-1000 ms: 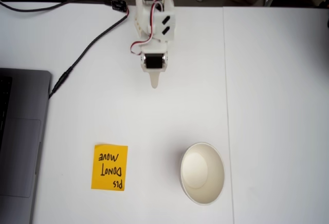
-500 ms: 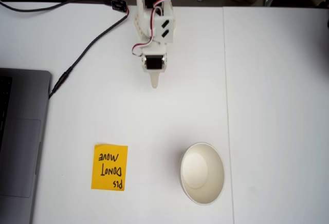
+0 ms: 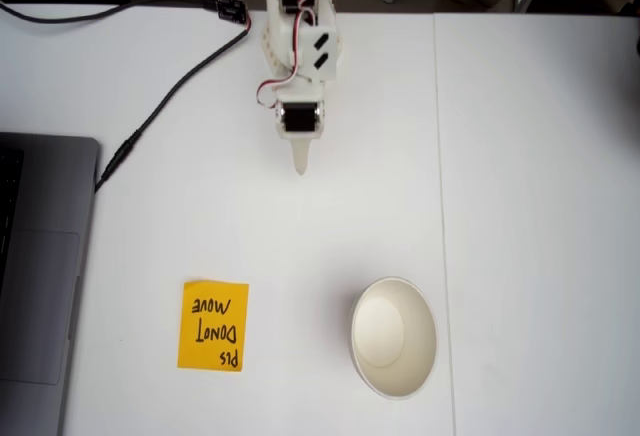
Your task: Pickup cup and make a pile of cup.
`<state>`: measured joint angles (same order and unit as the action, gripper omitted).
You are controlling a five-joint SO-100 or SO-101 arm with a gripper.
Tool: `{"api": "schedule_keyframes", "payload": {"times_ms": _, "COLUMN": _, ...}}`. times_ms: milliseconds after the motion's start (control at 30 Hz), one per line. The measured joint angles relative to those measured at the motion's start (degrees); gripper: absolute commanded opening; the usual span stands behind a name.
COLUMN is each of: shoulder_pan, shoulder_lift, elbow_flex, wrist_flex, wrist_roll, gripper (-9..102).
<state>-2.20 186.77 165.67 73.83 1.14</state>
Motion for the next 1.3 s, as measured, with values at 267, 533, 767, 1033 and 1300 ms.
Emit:
{"api": "schedule_keyframes", "payload": {"times_ms": 267, "shoulder_pan": 0.0, "shoulder_lift": 1.05, "elbow_flex": 0.62, "wrist_flex": 0.0, "wrist_roll": 0.0, "gripper": -7}}
{"api": "schedule_keyframes", "payload": {"times_ms": 533, "shoulder_pan": 0.0, "shoulder_lift": 1.05, "elbow_flex": 0.62, "wrist_flex": 0.0, "wrist_roll": 0.0, "gripper": -7}}
{"api": "schedule_keyframes", "payload": {"times_ms": 767, "shoulder_pan": 0.0, "shoulder_lift": 1.05, "elbow_flex": 0.62, "wrist_flex": 0.0, "wrist_roll": 0.0, "gripper": -7}}
{"api": "schedule_keyframes", "payload": {"times_ms": 1033, "shoulder_pan": 0.0, "shoulder_lift": 1.05, "elbow_flex": 0.62, "wrist_flex": 0.0, "wrist_roll": 0.0, "gripper": -7}}
{"api": "schedule_keyframes", "payload": {"times_ms": 1300, "shoulder_pan": 0.0, "shoulder_lift": 1.05, "elbow_flex": 0.62, "wrist_flex": 0.0, "wrist_roll": 0.0, "gripper": -7}}
